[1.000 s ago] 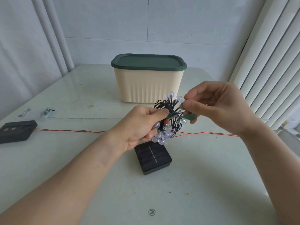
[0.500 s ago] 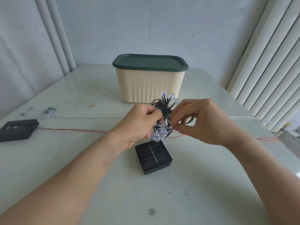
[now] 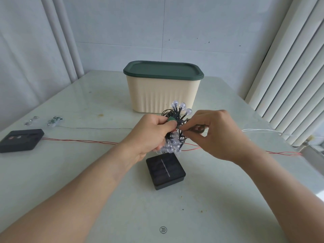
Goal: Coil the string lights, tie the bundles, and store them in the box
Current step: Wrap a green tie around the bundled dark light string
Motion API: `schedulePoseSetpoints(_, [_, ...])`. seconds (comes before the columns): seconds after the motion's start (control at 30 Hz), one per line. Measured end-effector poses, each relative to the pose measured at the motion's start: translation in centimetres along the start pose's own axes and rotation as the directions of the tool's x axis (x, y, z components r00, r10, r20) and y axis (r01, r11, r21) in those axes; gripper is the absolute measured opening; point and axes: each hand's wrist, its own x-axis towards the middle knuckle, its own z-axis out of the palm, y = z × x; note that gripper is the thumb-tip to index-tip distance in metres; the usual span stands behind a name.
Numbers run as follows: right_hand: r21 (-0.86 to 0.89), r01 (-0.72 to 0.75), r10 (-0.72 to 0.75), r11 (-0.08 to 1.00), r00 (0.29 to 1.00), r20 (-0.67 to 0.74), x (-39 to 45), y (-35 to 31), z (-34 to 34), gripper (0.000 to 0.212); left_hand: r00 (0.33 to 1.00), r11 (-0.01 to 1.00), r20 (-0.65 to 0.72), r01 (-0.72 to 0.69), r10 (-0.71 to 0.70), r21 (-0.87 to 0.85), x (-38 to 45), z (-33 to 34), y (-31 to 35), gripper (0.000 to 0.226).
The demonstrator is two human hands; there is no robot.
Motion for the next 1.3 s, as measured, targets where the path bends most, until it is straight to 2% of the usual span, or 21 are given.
schedulePoseSetpoints(0.2, [-0.13,0.154,-0.153,0.979,0.988,0.021,-0.1,-0.2,-0.6,0.01,0.995,0.996,-0.063,-0.083,0.08,-0.034,-0.4,0.6,0.2,0.01])
schedulePoseSetpoints(0.37, [-0.261,0.289,-0.306,0.921,0.952,-0.026,-0.3,-0.2,-0.8,0.012,0.995,0.997,-0.095,-0.046,0.04,-0.069,-0.5,0.6,0.7,0.021])
schedulePoseSetpoints(0.5, [-0.26,0.339,-0.37,0.904,0.925,-0.082,-0.1,-0.1,-0.3,0.013,1.0,0.994,-0.021,0.02,-0.023,-0.11,-0.6,-0.5,1.4,0.025])
schedulePoseSetpoints(0.67, [-0.146,0.259,-0.279,0.955,0.95,-0.139,0.2,0.2,0.0,0.013,0.996,0.991,0.091,0.037,-0.025,-0.126,-1.0,-0.9,1.6,0.014])
schedulePoseSetpoints(0.87, [-0.118,0.213,-0.231,0.97,0.956,-0.179,0.0,-0.1,0.1,0.011,0.997,0.991,0.065,0.056,-0.049,-0.119,-0.7,-0.6,1.6,0.012])
schedulePoseSetpoints(1.13, [-0.01,0.057,-0.058,0.998,0.995,-0.086,-0.1,-0.5,-0.7,0.014,0.999,0.999,-0.019,-0.027,0.026,-0.039,-0.3,-0.2,0.8,0.012])
schedulePoseSetpoints(1.2, [-0.031,0.069,-0.07,0.997,0.997,-0.023,-0.1,-0.6,-0.8,0.014,0.998,0.998,-0.031,-0.058,0.059,0.004,-0.4,0.0,0.6,0.012])
schedulePoseSetpoints(1.3, [-0.081,0.152,-0.148,0.985,0.988,0.047,-0.2,-0.8,-1.0,0.024,0.994,0.993,-0.013,-0.111,0.112,0.051,-0.4,0.3,0.4,0.014])
